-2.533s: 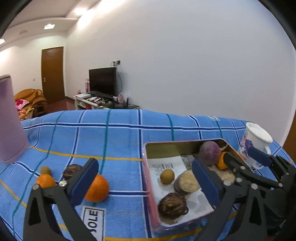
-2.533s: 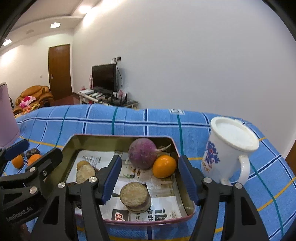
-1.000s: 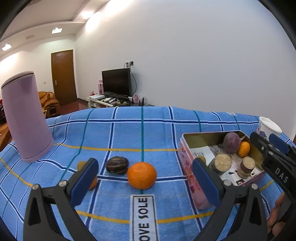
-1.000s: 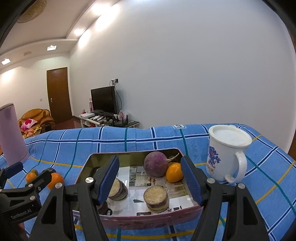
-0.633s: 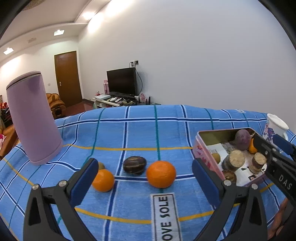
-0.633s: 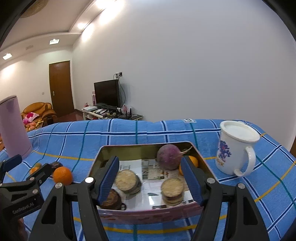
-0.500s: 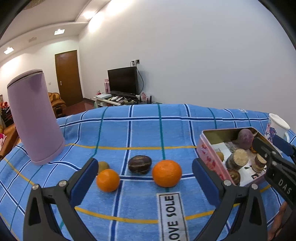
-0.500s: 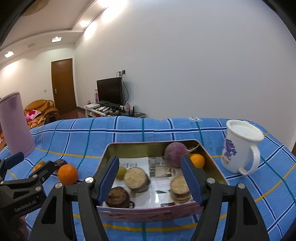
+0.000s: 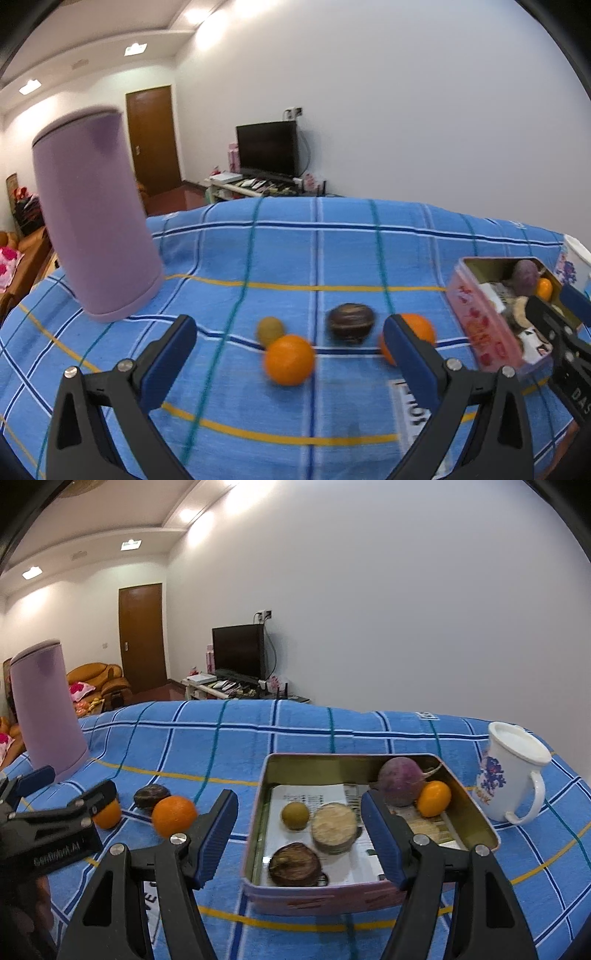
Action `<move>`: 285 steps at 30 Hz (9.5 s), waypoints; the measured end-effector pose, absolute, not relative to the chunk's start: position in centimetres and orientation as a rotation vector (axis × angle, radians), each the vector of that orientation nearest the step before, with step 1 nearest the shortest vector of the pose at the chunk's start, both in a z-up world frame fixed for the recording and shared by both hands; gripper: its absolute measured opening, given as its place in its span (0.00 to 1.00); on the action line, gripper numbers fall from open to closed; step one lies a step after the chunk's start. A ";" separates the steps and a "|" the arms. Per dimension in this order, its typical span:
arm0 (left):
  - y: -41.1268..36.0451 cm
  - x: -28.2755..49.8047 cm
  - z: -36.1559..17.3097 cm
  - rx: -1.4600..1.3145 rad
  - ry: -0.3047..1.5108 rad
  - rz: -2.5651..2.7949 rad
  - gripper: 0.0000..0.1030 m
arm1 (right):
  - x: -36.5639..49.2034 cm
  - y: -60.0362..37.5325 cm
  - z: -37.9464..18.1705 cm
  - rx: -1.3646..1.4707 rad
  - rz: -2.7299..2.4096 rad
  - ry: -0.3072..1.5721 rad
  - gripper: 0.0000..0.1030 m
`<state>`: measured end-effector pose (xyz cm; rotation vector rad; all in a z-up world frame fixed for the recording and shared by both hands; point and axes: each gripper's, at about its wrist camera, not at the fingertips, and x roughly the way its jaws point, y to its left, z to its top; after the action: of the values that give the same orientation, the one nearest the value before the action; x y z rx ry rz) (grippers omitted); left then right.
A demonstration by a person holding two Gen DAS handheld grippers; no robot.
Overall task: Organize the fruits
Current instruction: 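Grasp a large orange with the right tool, then grasp a smaller orange with the left tool, then carry both held oranges over the pink tin box, then lower both oranges into the tin and open both tools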
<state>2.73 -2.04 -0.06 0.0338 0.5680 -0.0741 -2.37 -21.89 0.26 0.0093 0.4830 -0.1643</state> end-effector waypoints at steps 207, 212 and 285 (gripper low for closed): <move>-15.1 -3.3 0.8 0.118 0.502 -0.334 0.38 | -6.4 -28.6 0.4 -0.070 -0.302 0.483 0.49; -16.4 -3.3 0.8 0.127 0.500 -0.359 0.38 | -6.5 -30.1 0.5 -0.063 -0.329 0.483 0.49; -20.6 4.6 -0.8 0.003 0.660 -0.407 0.38 | 2.1 -30.6 -1.4 -0.121 -0.234 0.672 0.49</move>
<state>4.63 -20.58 -0.78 0.0035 0.6604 -0.4068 2.05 -30.63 -1.44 -0.1210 0.6722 -0.2344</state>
